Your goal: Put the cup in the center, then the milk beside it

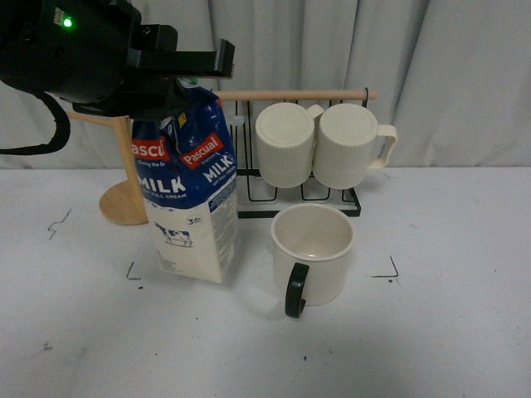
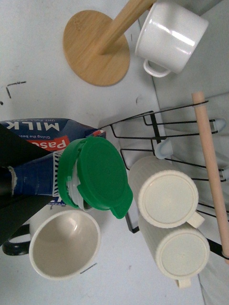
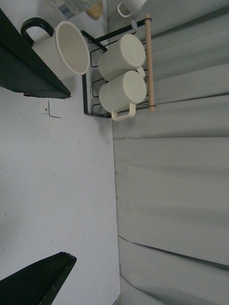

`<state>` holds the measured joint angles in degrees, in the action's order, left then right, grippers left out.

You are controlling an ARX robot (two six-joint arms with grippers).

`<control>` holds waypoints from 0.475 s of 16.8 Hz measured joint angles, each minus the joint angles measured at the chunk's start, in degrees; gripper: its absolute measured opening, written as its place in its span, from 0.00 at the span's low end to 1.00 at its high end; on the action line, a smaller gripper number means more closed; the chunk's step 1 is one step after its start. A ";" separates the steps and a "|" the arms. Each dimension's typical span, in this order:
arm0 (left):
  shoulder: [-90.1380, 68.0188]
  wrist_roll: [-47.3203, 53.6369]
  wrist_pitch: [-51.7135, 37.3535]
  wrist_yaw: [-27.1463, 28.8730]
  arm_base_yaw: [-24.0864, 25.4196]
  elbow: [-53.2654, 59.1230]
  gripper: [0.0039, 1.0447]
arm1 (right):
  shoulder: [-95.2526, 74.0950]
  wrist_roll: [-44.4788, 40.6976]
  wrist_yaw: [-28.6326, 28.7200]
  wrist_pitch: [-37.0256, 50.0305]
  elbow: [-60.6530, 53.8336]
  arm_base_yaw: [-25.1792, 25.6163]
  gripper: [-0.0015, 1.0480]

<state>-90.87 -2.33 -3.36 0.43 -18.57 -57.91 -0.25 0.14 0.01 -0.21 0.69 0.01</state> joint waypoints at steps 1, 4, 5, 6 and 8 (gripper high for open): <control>-0.85 -0.79 -0.57 0.83 -0.98 -0.17 0.04 | 0.00 -0.02 0.00 0.00 -0.02 0.00 0.94; -3.41 -2.23 -0.83 3.50 -2.43 -0.26 0.04 | 0.00 -0.02 0.00 0.00 0.00 0.00 0.94; -3.89 -2.36 -0.90 4.00 -2.71 -0.26 0.04 | 0.00 0.00 0.00 0.02 0.00 0.00 0.94; -4.37 -2.49 -1.16 4.39 -2.99 -0.26 0.04 | 0.00 -0.02 0.00 0.00 0.00 0.00 0.94; -5.05 -3.30 -1.66 4.92 -3.48 -0.26 0.04 | 0.00 -0.02 0.00 0.00 0.00 0.00 0.94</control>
<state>-95.92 -5.63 -5.02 5.34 -22.04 -58.17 -0.25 0.12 0.01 -0.21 0.69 0.01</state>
